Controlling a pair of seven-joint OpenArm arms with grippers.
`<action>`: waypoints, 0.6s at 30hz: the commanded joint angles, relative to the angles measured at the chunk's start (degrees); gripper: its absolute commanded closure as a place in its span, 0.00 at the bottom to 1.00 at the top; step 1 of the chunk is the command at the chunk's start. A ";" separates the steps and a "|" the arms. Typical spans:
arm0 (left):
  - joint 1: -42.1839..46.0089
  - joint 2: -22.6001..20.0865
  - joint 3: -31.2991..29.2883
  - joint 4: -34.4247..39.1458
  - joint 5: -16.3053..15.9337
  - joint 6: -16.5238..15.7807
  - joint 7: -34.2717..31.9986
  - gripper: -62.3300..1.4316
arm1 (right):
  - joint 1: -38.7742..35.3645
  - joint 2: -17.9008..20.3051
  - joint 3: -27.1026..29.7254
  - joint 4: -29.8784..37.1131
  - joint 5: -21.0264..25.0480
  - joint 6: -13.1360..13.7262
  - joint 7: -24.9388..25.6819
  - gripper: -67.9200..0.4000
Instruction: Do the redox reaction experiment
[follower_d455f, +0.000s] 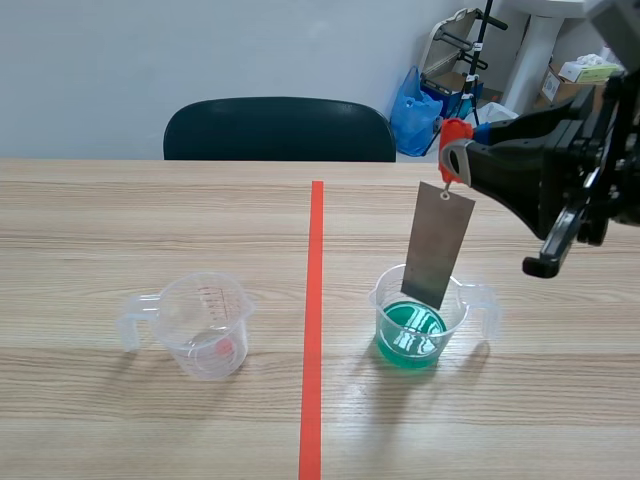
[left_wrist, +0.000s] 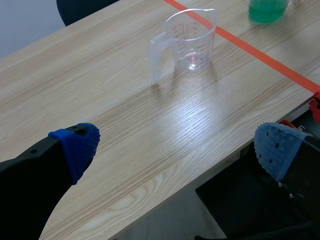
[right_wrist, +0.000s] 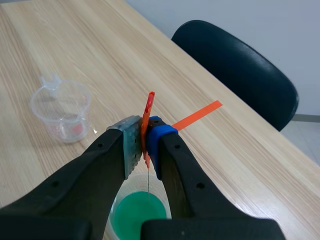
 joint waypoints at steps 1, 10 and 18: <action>0.07 0.15 -0.37 0.42 -0.42 -0.09 -1.03 0.00 | 0.55 -0.09 -0.20 -0.48 0.07 0.39 1.38 0.99; 0.07 0.15 -0.37 0.42 -0.42 -0.09 -1.05 0.00 | 0.87 -0.79 -1.42 -2.03 -1.77 0.39 4.33 0.99; 0.07 0.15 -0.37 0.42 -0.39 -0.09 -1.05 0.00 | 0.87 -0.76 -1.90 -2.58 -1.88 1.36 4.33 0.99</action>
